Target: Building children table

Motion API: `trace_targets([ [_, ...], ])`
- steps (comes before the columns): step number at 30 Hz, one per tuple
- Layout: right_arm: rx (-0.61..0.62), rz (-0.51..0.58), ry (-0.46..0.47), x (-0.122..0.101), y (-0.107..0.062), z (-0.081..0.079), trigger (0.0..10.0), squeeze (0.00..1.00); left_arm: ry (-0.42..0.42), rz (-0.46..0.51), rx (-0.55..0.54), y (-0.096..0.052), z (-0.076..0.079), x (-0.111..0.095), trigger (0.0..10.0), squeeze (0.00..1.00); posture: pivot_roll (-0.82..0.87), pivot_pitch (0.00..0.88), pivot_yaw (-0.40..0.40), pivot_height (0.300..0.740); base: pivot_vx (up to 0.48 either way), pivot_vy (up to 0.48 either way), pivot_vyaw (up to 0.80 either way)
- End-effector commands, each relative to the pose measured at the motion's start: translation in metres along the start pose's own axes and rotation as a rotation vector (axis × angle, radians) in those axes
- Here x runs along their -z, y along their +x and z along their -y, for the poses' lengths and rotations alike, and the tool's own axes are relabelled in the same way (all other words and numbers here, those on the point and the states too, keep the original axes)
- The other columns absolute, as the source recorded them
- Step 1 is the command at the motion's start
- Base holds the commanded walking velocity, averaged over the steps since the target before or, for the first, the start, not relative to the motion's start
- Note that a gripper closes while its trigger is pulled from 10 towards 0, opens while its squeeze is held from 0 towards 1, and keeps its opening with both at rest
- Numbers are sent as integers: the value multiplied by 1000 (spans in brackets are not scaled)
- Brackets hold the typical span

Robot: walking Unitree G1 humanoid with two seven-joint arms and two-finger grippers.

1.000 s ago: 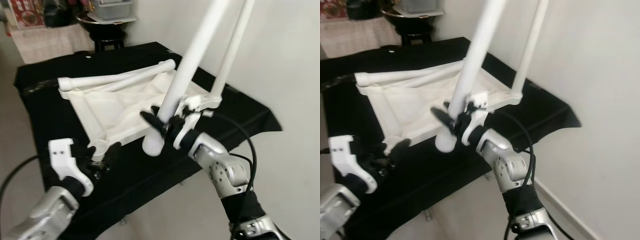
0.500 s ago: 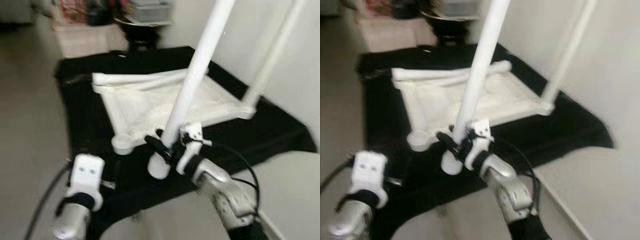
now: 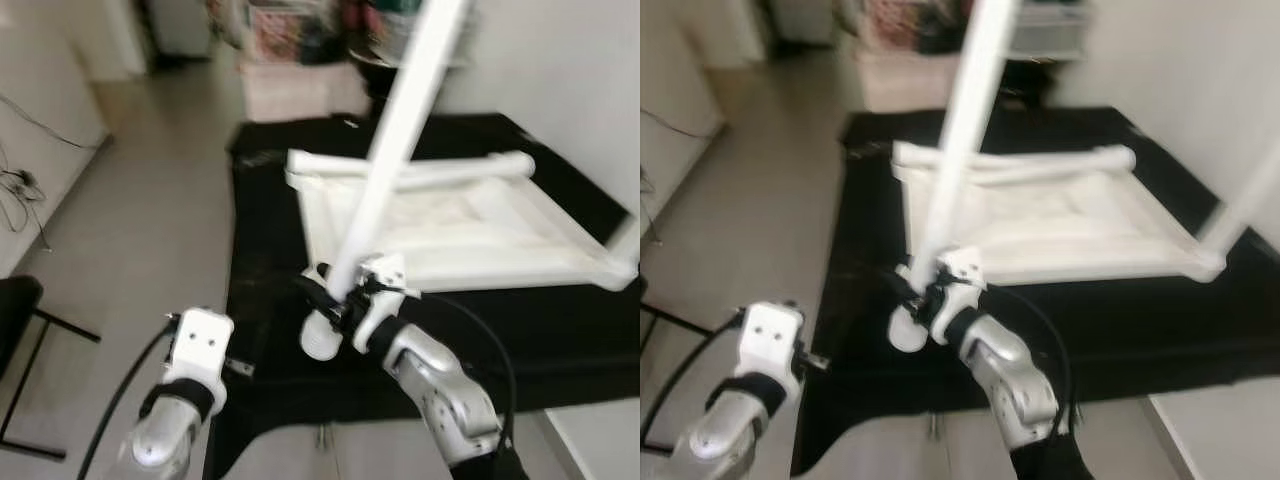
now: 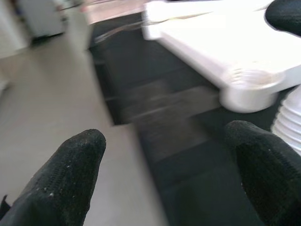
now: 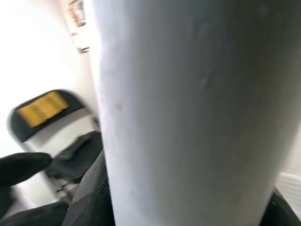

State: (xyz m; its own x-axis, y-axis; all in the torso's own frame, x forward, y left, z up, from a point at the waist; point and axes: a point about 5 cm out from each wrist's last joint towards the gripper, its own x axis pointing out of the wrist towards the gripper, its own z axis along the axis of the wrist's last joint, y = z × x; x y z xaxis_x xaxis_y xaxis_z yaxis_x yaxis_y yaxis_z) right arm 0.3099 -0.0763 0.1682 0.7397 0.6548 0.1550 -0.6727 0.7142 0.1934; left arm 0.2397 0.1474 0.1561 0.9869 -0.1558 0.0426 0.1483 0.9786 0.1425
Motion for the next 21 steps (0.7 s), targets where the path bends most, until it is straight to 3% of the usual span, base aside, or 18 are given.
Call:
trace_targets([
  [1, -28, 30, 2, -4, 2, -4, 10000, 0, -3, -34, 24, 0, 2, 6, 10000, 0, 24, 78, -58, 740, 0, 0, 794],
  [4, -41, 37, 3, -5, 3, -4, 10000, 0, -15, -73, 50, 3, 3, 10, 10000, 0, 21, 71, -61, 740, 0, 0, 794],
  [7, -32, 51, -11, -9, 5, -2, 10000, 0, -11, -33, -12, 10, -5, 4, 10000, 0, 14, 62, -62, 740, 0, 0, 794],
  [13, 2, 55, -39, -9, 7, 2, 10000, 0, -41, -10, -18, 9, -5, 4, 10000, 0, 12, 54, -62, 740, 0, 0, 790],
  [21, 75, 42, -62, -8, 6, 10, 10000, 0, -54, -26, 37, 0, 3, 7, 10000, 0, 9, 47, -63, 740, 0, -74, 0],
])
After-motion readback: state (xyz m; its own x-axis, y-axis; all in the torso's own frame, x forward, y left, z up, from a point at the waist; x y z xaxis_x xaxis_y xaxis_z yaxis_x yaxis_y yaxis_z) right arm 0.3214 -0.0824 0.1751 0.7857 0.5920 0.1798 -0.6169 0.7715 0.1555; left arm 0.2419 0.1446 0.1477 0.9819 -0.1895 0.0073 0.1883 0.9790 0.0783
